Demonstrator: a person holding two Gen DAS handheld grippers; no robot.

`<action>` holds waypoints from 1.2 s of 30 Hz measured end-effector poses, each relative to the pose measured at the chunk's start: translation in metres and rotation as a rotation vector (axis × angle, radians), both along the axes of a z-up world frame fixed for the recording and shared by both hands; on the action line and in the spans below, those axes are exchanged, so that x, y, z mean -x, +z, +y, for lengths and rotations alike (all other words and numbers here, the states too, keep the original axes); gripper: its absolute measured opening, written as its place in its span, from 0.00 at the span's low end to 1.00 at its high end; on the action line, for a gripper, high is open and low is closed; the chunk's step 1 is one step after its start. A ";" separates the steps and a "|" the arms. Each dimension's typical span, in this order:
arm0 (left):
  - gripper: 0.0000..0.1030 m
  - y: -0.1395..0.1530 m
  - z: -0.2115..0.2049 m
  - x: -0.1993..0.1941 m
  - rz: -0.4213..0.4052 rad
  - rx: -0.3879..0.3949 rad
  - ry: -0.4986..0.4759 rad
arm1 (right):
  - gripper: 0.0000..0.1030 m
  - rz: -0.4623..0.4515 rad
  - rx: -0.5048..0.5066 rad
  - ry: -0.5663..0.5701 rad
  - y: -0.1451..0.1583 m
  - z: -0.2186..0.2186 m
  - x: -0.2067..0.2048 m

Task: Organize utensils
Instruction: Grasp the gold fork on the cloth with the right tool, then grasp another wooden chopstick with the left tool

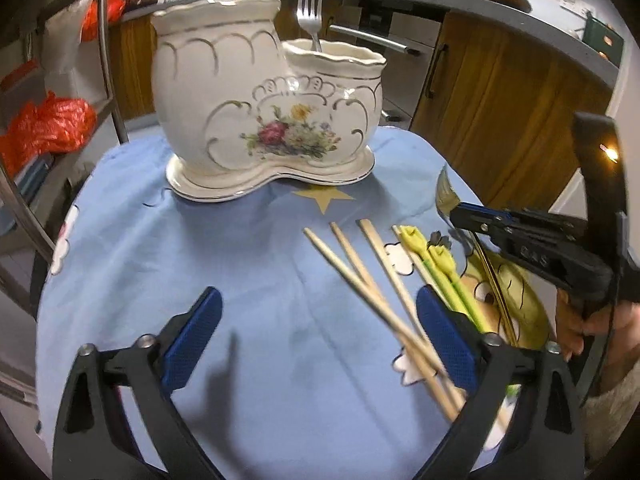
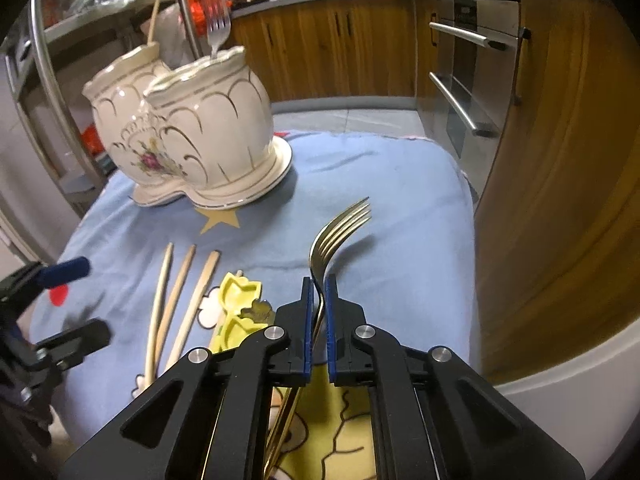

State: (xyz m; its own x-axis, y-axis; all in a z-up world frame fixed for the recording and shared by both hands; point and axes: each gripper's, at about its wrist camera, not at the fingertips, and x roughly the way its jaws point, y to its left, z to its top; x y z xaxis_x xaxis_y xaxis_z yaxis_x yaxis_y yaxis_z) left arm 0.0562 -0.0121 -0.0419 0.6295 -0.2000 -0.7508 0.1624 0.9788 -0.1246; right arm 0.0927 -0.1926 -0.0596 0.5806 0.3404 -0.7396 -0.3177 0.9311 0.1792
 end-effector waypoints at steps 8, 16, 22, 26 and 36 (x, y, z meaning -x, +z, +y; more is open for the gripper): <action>0.24 -0.012 -0.014 -0.026 0.117 0.034 0.044 | 0.06 -0.037 -0.042 0.017 0.010 -0.009 0.012; 0.19 -0.016 -0.023 -0.041 0.145 0.009 0.091 | 0.06 -0.052 -0.068 0.038 0.014 -0.012 0.019; 0.07 -0.014 -0.025 -0.047 0.136 -0.062 0.040 | 0.06 -0.082 -0.075 0.061 0.022 -0.014 0.027; 0.04 -0.011 -0.028 -0.038 0.114 -0.145 0.001 | 0.06 -0.105 -0.107 0.072 0.029 -0.018 0.030; 0.06 -0.015 -0.036 -0.025 0.094 -0.214 -0.041 | 0.05 -0.175 -0.130 0.103 0.045 -0.014 0.043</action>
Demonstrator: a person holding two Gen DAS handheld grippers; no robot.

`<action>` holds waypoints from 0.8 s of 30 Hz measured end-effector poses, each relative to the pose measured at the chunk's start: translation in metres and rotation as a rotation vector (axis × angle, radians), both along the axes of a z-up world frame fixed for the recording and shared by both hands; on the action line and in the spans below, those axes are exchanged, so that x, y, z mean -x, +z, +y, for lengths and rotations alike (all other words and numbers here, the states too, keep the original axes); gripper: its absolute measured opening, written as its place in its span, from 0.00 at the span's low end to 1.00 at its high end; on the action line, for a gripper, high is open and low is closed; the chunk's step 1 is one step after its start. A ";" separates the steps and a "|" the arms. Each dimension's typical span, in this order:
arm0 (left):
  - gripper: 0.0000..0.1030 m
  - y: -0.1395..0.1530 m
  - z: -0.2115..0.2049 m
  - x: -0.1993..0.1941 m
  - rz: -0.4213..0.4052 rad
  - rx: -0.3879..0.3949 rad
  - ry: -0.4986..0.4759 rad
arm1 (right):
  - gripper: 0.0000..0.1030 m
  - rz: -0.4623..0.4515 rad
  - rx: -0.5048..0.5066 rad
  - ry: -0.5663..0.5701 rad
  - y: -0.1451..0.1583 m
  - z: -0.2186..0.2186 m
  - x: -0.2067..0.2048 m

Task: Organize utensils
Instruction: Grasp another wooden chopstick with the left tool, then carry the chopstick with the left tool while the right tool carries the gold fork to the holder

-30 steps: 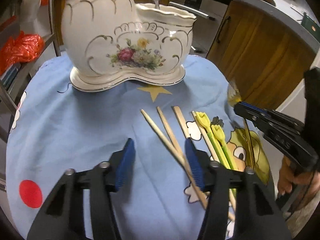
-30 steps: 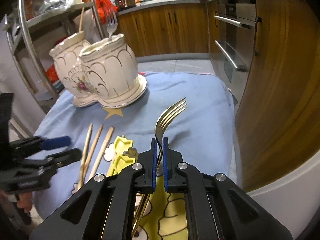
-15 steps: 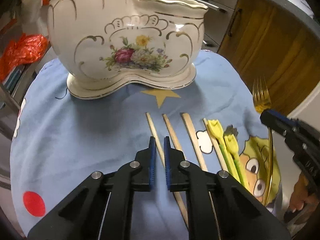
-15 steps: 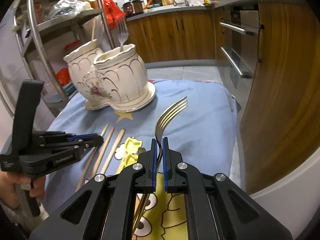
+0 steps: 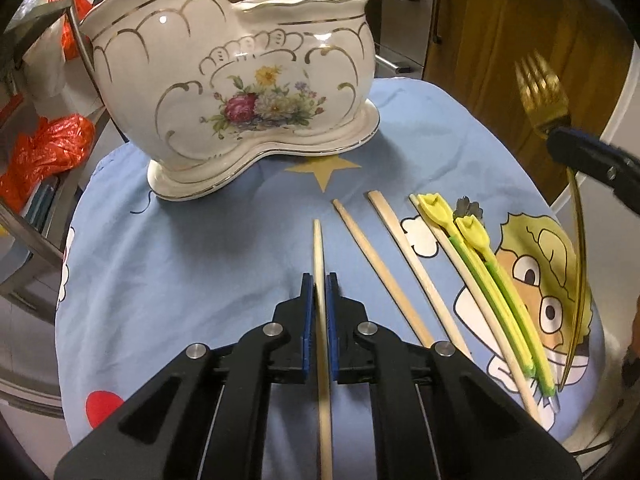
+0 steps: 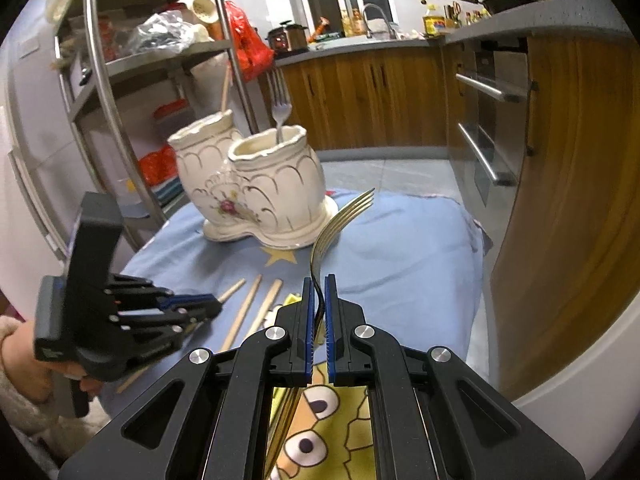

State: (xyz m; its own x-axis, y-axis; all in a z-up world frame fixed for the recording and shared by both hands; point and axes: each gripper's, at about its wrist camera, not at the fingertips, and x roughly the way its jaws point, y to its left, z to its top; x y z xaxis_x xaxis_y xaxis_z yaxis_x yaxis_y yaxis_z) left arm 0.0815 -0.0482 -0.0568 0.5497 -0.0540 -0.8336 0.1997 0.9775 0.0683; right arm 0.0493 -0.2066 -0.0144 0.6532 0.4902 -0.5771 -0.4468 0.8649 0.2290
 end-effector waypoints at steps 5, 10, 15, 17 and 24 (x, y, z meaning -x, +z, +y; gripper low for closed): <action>0.05 0.001 -0.001 0.010 -0.020 -0.007 -0.021 | 0.05 -0.059 0.005 0.003 0.013 0.003 0.010; 0.05 0.016 0.010 0.029 -0.126 0.032 -0.049 | 0.05 -0.131 0.000 0.000 0.027 0.005 0.023; 0.05 0.039 0.026 0.050 -0.249 0.098 -0.058 | 0.05 -0.214 0.006 0.002 0.039 0.011 0.037; 0.05 0.048 0.038 0.059 -0.313 0.132 -0.054 | 0.05 -0.252 0.004 0.005 0.046 0.015 0.042; 0.05 0.083 0.073 0.062 -0.441 0.213 -0.035 | 0.05 -0.334 0.008 -0.004 0.063 0.027 0.045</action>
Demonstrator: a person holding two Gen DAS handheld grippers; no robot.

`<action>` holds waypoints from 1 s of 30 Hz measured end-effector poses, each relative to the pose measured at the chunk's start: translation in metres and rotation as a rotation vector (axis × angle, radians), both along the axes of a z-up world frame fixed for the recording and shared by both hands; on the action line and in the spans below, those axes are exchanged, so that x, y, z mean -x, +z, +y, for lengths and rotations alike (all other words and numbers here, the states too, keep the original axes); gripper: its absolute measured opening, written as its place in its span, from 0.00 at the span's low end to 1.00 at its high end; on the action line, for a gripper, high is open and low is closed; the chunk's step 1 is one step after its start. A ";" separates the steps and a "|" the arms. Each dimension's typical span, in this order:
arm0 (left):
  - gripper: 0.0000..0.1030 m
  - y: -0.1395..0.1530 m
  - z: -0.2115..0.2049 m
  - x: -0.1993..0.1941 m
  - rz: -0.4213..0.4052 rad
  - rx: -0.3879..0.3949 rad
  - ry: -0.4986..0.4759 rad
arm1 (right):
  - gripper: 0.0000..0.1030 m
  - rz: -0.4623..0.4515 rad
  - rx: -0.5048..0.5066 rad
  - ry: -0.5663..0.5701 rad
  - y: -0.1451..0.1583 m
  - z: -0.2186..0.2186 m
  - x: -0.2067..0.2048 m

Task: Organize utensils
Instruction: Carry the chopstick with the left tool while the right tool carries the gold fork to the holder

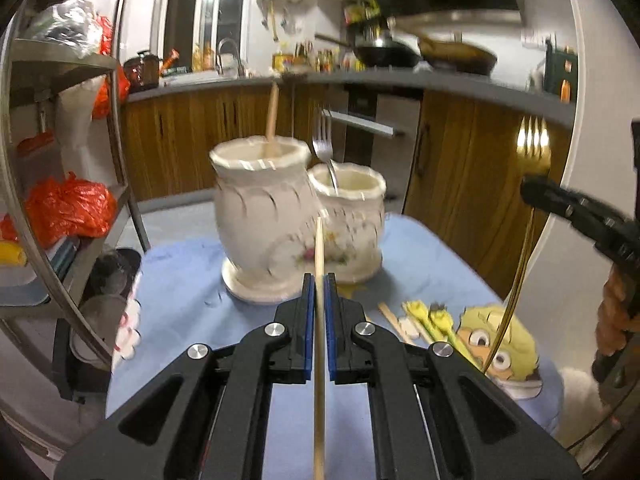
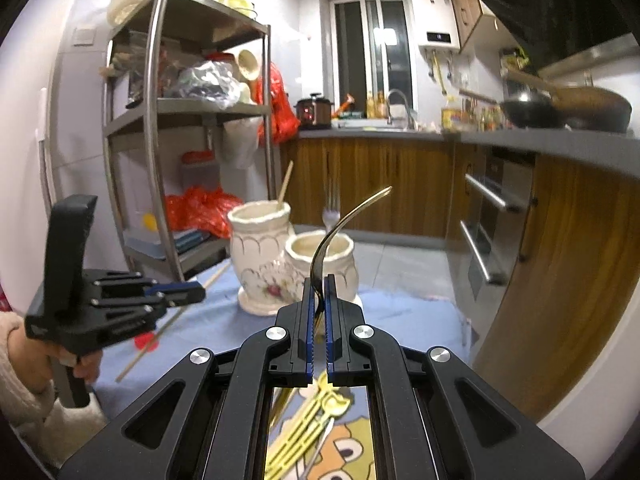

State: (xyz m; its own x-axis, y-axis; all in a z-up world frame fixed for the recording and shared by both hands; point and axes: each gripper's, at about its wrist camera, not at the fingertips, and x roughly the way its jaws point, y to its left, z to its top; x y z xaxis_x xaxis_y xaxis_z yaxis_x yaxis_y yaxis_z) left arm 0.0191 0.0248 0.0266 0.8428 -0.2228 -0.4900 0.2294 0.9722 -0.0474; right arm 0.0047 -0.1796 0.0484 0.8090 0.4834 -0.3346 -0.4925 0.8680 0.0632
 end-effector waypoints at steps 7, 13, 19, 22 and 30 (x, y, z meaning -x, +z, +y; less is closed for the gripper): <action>0.05 0.042 0.026 -0.004 -0.104 0.085 -0.017 | 0.05 -0.001 -0.033 -0.037 0.017 0.006 -0.022; 0.05 0.091 0.037 -0.035 -0.207 0.150 -0.033 | 0.05 -0.051 -0.067 -0.075 0.043 0.011 -0.049; 0.05 0.123 0.039 -0.085 -0.252 0.224 -0.028 | 0.05 -0.098 -0.074 -0.108 0.064 0.024 -0.081; 0.05 0.129 0.035 -0.111 -0.281 0.231 -0.001 | 0.05 -0.131 -0.080 -0.148 0.071 0.028 -0.097; 0.05 0.113 0.035 -0.158 -0.354 0.231 0.121 | 0.05 -0.179 -0.101 -0.237 0.065 0.037 -0.127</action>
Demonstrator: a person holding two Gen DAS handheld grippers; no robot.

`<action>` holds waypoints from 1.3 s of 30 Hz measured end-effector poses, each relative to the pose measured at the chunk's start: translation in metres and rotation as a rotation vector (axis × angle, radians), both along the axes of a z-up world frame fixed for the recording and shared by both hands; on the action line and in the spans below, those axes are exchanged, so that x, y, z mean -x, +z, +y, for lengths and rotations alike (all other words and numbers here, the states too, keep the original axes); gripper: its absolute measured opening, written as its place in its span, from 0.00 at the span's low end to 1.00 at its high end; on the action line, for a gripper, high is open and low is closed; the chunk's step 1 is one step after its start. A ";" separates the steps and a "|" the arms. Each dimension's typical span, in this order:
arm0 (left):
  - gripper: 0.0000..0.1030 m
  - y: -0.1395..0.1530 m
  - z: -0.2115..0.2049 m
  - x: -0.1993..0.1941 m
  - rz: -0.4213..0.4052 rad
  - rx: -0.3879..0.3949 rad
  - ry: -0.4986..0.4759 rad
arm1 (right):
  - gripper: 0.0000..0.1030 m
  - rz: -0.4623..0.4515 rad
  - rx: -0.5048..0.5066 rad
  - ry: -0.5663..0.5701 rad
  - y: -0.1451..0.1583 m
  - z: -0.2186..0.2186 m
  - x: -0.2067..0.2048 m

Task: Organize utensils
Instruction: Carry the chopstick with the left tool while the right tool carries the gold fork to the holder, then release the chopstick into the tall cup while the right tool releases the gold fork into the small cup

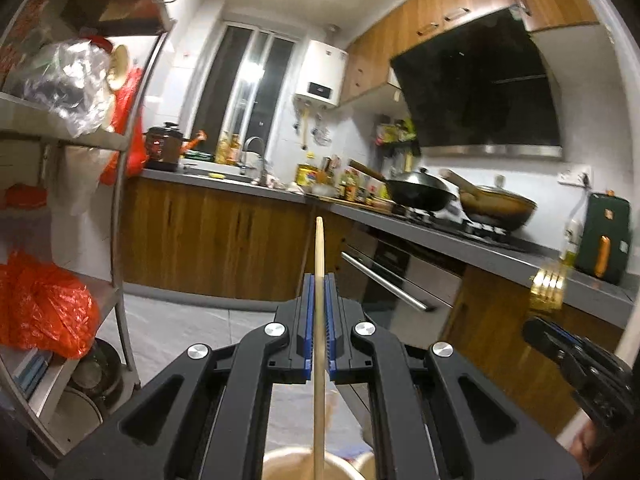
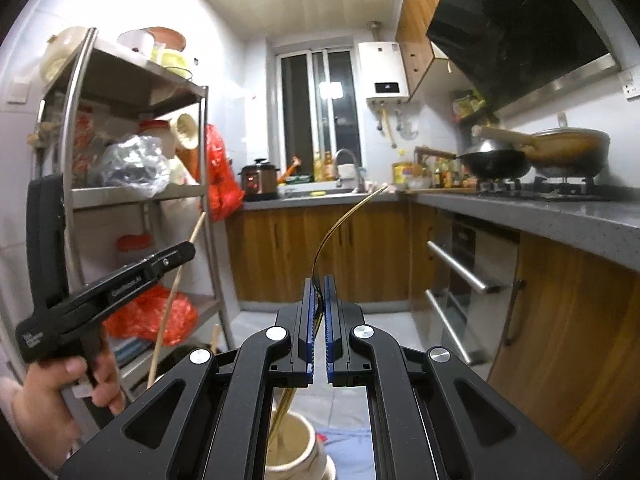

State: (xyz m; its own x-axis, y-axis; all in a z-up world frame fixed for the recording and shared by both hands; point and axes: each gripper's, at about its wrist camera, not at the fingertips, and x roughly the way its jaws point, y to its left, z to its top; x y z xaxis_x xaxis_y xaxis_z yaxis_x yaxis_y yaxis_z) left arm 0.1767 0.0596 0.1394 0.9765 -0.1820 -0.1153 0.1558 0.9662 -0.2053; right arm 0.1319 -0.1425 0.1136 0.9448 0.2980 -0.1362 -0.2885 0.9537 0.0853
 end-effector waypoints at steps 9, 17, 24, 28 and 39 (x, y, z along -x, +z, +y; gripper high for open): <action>0.05 -0.037 0.007 -0.008 0.054 -0.036 0.022 | 0.05 0.092 0.044 0.036 -0.042 0.011 -0.027; 0.05 -0.070 0.002 0.010 0.203 -0.137 -0.035 | 0.05 0.190 0.055 0.088 -0.067 0.016 -0.033; 0.05 -0.083 0.007 0.022 0.261 -0.144 -0.033 | 0.05 0.246 0.034 0.098 -0.075 0.015 -0.036; 0.17 -0.080 0.010 0.027 0.267 -0.154 -0.031 | 0.13 0.261 0.029 0.106 -0.073 0.014 -0.034; 0.79 -0.066 0.019 0.071 0.223 -0.127 -0.022 | 0.75 0.239 0.002 0.123 -0.066 -0.007 0.002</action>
State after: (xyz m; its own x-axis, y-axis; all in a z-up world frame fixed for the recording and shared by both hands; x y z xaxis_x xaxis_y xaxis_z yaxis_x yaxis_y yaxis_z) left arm 0.1060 0.0791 0.0738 0.9202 -0.1733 -0.3509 0.1415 0.9833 -0.1145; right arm 0.1298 -0.1493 0.0477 0.8425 0.4081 -0.3516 -0.3741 0.9129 0.1632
